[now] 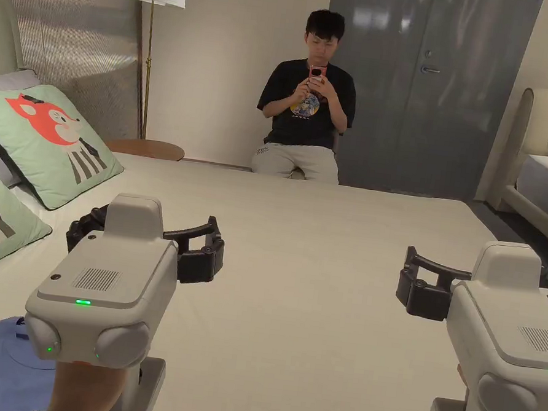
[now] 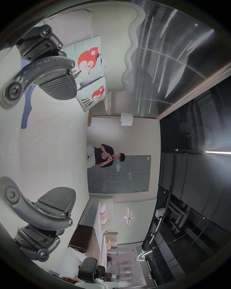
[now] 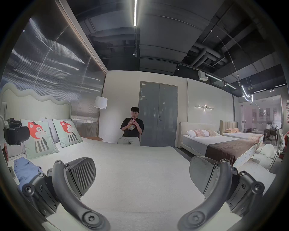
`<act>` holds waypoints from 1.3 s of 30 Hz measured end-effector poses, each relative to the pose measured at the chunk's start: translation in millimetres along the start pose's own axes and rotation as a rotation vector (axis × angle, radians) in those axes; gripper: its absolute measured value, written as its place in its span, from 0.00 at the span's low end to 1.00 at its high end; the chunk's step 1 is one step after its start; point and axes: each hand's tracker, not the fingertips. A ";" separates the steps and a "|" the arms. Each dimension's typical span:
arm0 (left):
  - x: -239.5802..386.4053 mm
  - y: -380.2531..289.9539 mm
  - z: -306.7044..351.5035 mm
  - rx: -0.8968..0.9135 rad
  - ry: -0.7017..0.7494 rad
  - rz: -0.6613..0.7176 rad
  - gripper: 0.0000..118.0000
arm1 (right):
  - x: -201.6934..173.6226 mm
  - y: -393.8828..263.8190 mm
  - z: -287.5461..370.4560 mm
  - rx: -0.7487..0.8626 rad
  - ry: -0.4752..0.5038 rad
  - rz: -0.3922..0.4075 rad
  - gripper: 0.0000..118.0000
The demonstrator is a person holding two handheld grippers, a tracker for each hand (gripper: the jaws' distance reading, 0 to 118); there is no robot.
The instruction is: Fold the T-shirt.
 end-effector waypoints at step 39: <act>1.5 1.2 5.3 0.005 -0.011 -0.001 0.94 | -0.4 1.0 7.0 0.008 -0.008 0.015 1.00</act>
